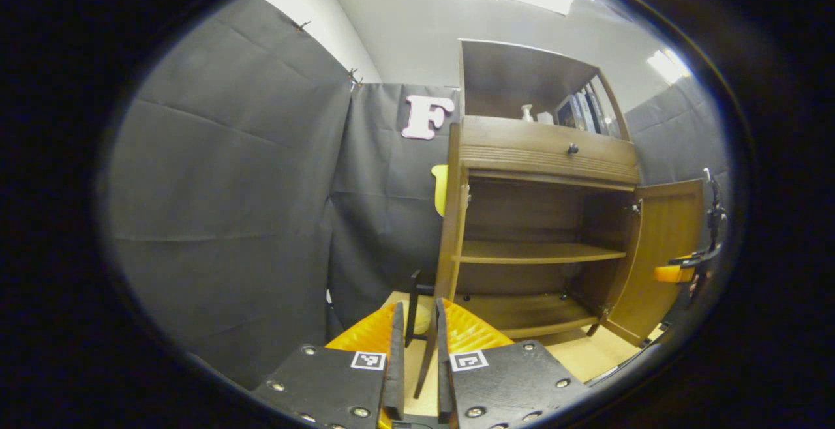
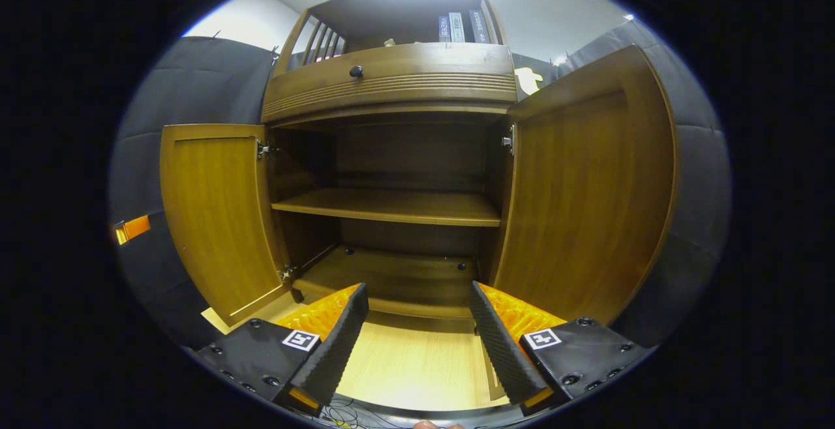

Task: Open the right door of the double-door shoe cabinet with the right hand, and open the left door with the left hand.

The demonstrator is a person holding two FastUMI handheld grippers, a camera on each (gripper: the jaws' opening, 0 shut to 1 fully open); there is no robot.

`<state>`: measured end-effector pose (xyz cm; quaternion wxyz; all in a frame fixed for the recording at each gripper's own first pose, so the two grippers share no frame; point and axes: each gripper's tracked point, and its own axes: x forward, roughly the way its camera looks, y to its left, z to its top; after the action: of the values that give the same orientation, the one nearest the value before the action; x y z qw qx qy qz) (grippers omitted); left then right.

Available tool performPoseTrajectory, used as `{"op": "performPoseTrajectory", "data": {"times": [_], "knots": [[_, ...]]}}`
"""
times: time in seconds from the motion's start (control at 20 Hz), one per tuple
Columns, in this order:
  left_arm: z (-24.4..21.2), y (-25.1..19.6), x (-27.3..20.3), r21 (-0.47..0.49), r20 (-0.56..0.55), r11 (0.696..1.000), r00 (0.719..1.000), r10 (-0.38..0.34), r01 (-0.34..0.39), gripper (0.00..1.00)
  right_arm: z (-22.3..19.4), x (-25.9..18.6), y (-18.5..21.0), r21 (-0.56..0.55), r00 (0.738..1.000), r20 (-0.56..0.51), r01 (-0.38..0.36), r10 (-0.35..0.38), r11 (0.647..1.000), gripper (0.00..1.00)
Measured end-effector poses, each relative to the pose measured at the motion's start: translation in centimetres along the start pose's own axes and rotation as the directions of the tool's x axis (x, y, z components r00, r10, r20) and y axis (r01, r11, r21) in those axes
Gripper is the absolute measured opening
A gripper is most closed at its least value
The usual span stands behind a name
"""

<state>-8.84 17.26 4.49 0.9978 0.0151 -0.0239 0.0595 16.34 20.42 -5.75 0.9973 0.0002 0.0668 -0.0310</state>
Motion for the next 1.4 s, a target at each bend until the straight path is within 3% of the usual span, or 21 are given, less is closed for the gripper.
{"op": "performPoseTrajectory", "data": {"times": [0.05,0.3,0.45,0.5,0.55,0.8,0.85,0.9,1.05,1.1,1.4], "knots": [[0.7,-1.1,-0.4,-0.006,0.012,1.0,1.0,-0.001,0.001,0.21,0.1,-0.7,-0.2,0.007,1.0,0.004,-0.012,0.012,1.0,0.94],[2.0,-6.4,-2.3,-0.027,0.025,0.999,0.999,0.031,-0.031,0.92,0.6,-3.9,-1.2,-0.002,0.995,0.049,-0.087,0.087,0.996,0.93],[2.6,-8.9,-4.5,-0.034,0.039,0.997,0.996,0.075,-0.073,0.92,0.7,-5.9,-2.2,0.003,0.99,0.074,-0.122,0.122,0.992,0.93],[3.2,-9.9,-5.1,-0.044,0.047,0.996,0.996,0.078,-0.076,0.92,0.7,-6.4,-2.6,0.005,0.989,0.08,-0.128,0.127,0.992,1.0],[3.6,-10.8,-5.5,-0.053,0.053,0.995,0.995,0.086,-0.084,0.92,0.5,-7.0,-3.1,0.007,0.988,0.082,-0.132,0.13,0.991,0.94],[3.9,-14.4,-6.7,-0.052,0.035,0.995,0.996,0.083,-0.082,0.92,0.2,-9.2,-6.0,0.045,0.988,0.097,-0.129,0.124,0.991,0.93],[3.6,-15.1,-6.5,-0.038,0.024,0.996,0.997,0.076,-0.075,0.92,0.1,-9.5,-6.8,0.048,0.989,0.097,-0.114,0.109,0.992,0.98],[3.5,-15.7,-6.2,-0.024,0.014,0.998,0.998,0.061,-0.061,0.92,0.0,-9.6,-7.6,0.052,0.991,0.098,-0.094,0.088,0.994,0.92],[2.7,-16.9,-4.4,0.007,-0.01,1.0,1.0,0.02,-0.02,0.92,-0.2,-9.7,-9.2,0.088,0.996,0.086,-0.023,0.016,0.996,1.0],[2.5,-17.3,-3.8,0.01,-0.013,1.0,1.0,0.004,-0.004,0.92,-0.2,-9.6,-9.4,0.105,0.997,0.078,-0.005,-0.003,0.994,0.92],[0.0,-19.2,0.7,0.056,-0.038,0.994,0.995,-0.092,0.094,0.92,1.5,-7.9,-6.8,0.108,0.994,0.098,0.04,-0.05,0.993,0.92]]}}
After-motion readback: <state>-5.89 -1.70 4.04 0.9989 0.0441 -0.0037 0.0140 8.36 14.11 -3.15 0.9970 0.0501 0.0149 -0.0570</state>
